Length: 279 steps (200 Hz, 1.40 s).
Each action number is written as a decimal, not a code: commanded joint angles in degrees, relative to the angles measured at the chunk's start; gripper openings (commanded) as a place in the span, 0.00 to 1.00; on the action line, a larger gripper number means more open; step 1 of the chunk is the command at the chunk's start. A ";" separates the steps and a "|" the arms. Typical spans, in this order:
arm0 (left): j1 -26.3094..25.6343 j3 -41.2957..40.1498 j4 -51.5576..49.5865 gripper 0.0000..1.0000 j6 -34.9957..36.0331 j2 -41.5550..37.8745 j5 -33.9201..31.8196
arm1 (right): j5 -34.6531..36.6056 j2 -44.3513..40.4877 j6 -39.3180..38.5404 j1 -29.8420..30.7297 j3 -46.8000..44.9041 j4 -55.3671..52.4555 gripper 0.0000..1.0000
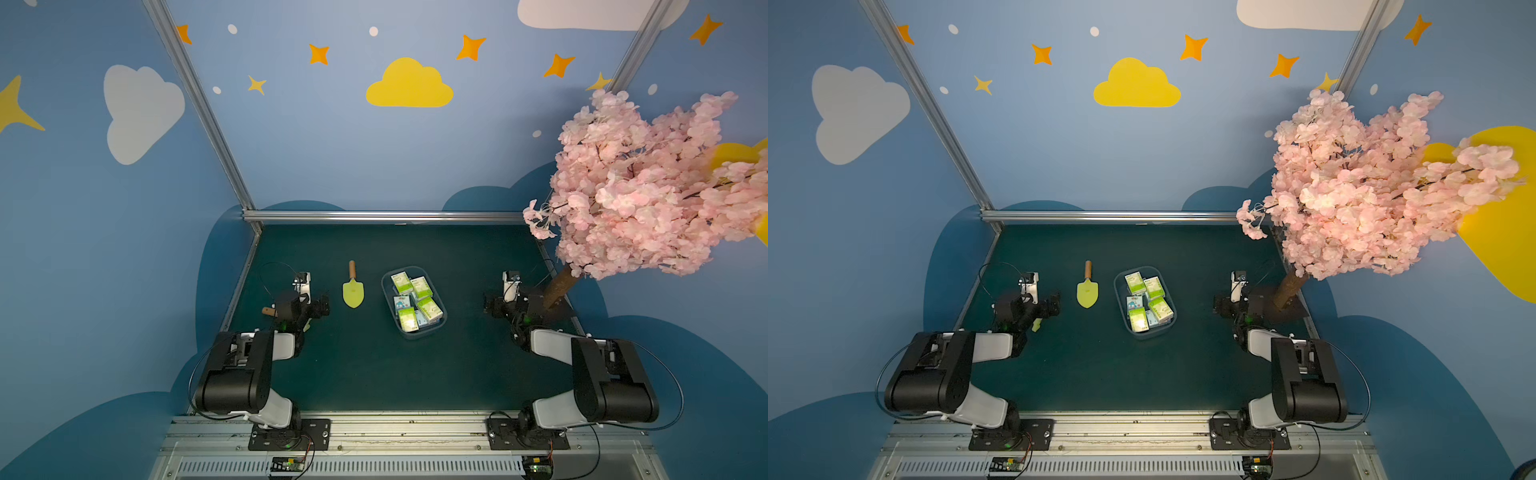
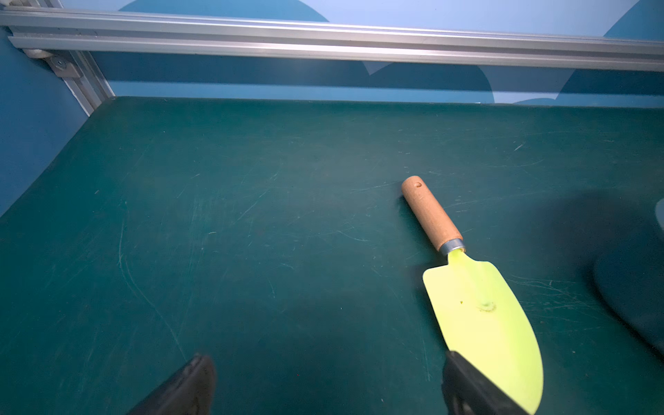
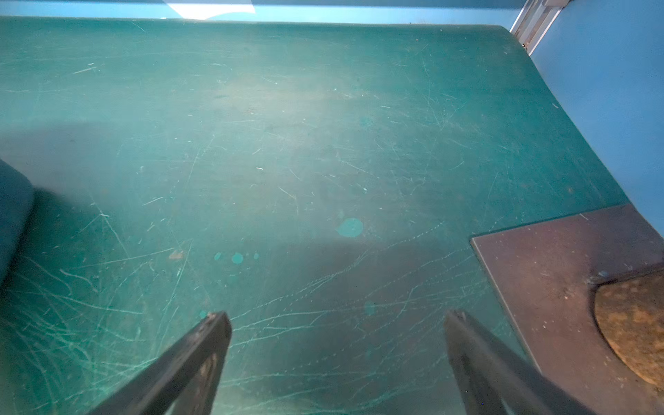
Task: Take the pocket tissues out of the storage box
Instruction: Move the storage box to the center of the board.
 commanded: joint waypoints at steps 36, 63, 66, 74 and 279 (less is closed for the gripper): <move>-0.04 0.68 0.50 1.00 0.23 0.39 -0.20 | 0.34 0.53 -0.16 0.18 1.17 1.22 0.98; -0.11 0.75 0.58 1.00 0.10 0.39 -0.21 | 0.34 0.55 -0.13 0.20 1.16 1.23 0.98; -0.05 0.77 0.50 1.00 0.16 0.39 -0.17 | 0.34 0.49 -0.13 0.25 1.14 1.22 0.98; -0.07 0.75 0.50 1.00 0.10 0.39 -0.21 | 0.27 0.63 -0.07 0.09 1.18 1.25 0.98; -1.89 21.57 -60.65 1.00 -31.97 -26.36 13.88 | -20.00 -15.25 14.37 12.61 23.08 -54.29 0.98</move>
